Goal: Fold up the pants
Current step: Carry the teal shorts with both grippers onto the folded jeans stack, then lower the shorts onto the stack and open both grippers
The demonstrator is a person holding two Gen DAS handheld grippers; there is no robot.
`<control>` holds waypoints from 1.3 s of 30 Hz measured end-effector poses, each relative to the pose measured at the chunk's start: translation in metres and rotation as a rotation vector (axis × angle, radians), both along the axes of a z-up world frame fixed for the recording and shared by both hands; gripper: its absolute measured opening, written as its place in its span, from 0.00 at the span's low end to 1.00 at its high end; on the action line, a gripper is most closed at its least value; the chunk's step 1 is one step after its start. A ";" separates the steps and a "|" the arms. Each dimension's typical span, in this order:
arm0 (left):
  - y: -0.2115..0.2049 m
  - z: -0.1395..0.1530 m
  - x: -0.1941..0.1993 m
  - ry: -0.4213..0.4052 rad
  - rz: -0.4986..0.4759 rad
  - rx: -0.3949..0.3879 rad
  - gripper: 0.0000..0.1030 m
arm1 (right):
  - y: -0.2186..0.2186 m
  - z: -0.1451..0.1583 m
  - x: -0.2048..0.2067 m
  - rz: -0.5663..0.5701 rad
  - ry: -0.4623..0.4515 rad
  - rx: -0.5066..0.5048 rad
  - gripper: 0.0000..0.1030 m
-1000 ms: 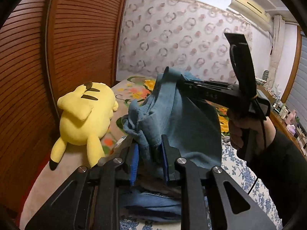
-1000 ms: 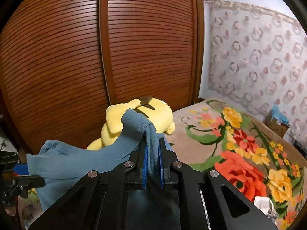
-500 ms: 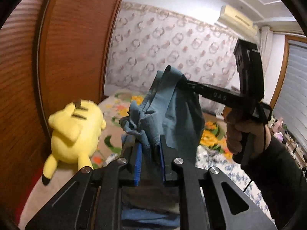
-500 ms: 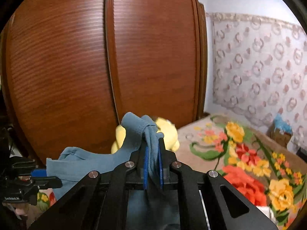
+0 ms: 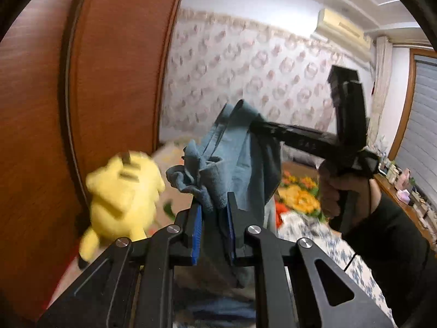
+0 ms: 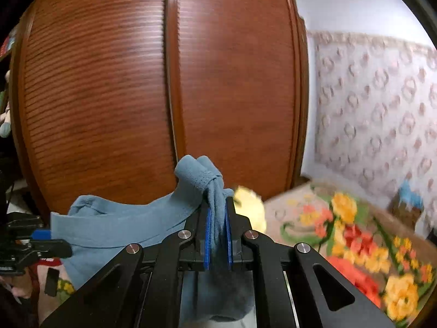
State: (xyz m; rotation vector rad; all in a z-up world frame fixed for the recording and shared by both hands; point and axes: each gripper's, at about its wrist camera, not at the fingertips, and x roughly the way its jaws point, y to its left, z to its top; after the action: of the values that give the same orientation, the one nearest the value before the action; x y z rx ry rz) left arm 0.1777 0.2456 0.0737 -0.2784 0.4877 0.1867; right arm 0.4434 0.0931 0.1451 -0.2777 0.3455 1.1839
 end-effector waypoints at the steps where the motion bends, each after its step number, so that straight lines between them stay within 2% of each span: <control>1: 0.001 -0.011 0.005 0.031 -0.010 -0.019 0.16 | -0.004 -0.009 0.002 -0.014 0.007 -0.031 0.08; 6: 0.002 -0.046 0.025 0.114 -0.015 -0.051 0.16 | -0.014 -0.032 0.013 -0.071 0.023 -0.142 0.08; 10: 0.009 -0.063 0.043 0.157 0.000 -0.056 0.17 | 0.000 -0.039 0.024 -0.104 0.034 -0.183 0.08; 12: 0.009 -0.066 0.046 0.177 0.014 -0.037 0.19 | 0.010 -0.039 0.025 -0.119 0.033 -0.185 0.16; 13: 0.009 -0.067 0.046 0.183 0.018 -0.032 0.21 | 0.012 -0.038 0.018 -0.133 0.032 -0.182 0.23; 17: 0.009 -0.071 0.035 0.179 0.014 -0.044 0.43 | 0.002 -0.035 0.010 -0.170 0.043 -0.149 0.38; 23: -0.009 -0.071 0.016 0.155 -0.038 -0.052 0.44 | -0.030 -0.060 -0.008 -0.207 0.111 -0.085 0.41; 25: -0.023 -0.074 0.014 0.161 -0.086 -0.052 0.44 | -0.034 -0.070 -0.012 -0.204 0.139 -0.089 0.44; 28: -0.033 -0.083 0.021 0.193 -0.102 -0.037 0.44 | -0.033 -0.083 -0.015 -0.214 0.161 -0.124 0.44; 29: -0.034 -0.086 0.024 0.202 -0.103 -0.038 0.44 | -0.034 -0.087 -0.015 -0.224 0.161 -0.132 0.44; 31: -0.036 -0.091 0.028 0.215 -0.101 -0.024 0.36 | -0.038 -0.091 -0.016 -0.235 0.181 -0.127 0.44; 33: -0.036 -0.092 0.027 0.217 -0.107 -0.028 0.17 | -0.043 -0.093 -0.016 -0.241 0.204 -0.116 0.44; 35: -0.036 -0.087 0.023 0.201 -0.111 -0.024 0.11 | -0.049 -0.092 -0.017 -0.245 0.203 -0.107 0.44; 39: -0.048 -0.067 0.010 0.155 -0.136 -0.015 0.09 | -0.059 -0.089 -0.020 -0.270 0.196 -0.113 0.44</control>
State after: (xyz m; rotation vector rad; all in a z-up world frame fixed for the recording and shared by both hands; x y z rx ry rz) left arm 0.1876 0.1971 0.0067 -0.2456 0.6593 0.0724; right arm 0.4235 0.0338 0.0557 -0.2054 0.6034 0.9284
